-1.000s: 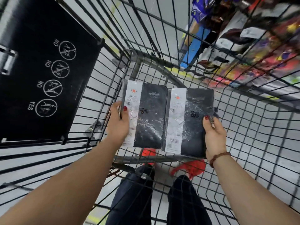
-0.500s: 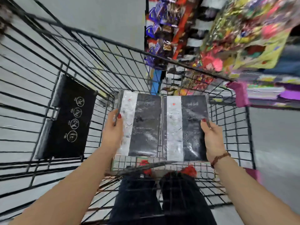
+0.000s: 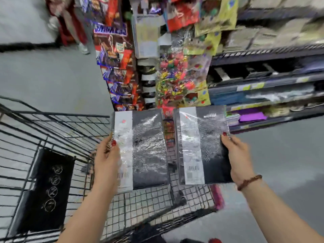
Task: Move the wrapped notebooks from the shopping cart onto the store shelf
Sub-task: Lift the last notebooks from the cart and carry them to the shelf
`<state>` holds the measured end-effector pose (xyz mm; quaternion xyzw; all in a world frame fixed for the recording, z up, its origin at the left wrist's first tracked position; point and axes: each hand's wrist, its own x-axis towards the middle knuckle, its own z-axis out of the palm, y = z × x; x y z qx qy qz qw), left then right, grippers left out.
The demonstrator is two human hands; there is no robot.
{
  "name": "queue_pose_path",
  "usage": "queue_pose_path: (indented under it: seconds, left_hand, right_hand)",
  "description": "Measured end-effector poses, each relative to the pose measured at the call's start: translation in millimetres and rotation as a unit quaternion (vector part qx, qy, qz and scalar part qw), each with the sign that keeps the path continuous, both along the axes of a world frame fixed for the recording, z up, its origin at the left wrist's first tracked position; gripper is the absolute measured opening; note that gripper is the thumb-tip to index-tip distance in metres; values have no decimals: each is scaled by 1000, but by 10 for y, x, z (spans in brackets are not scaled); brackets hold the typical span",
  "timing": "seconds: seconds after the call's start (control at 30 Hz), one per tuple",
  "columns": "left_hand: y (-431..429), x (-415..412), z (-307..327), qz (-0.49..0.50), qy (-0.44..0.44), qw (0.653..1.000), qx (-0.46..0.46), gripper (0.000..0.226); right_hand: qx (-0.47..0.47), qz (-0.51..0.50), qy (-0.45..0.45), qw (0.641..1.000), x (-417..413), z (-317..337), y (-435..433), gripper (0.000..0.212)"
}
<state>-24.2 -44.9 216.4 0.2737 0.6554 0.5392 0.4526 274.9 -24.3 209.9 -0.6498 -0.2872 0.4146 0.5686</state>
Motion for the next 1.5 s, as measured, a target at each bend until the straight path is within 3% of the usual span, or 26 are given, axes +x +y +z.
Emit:
queue_pose_path:
  seconds: [0.17,0.37,0.77,1.17,1.5]
  left_hand:
    - [-75,820,175,-48,-7,998,27,27]
    - [-221,1991,257,-64,-18,997,47,31]
    - [-148,3448,220,-76,-16,997,-13,29]
    - [941,3940,6,-41,-63,997,31,36]
    - [1909,4029,-45,12,-1,1000,-6,40]
  right_hand:
    - [51,-30,23,998,858,362,-252,16]
    - [49,-72,67,994,2002,493,-638,9]
    - [25,-127,103,986,3511,568,-814,23]
    - [-3,-77,92,993,4010,264,374,12]
    - [-49,7,88,995,4219,14,1932,16]
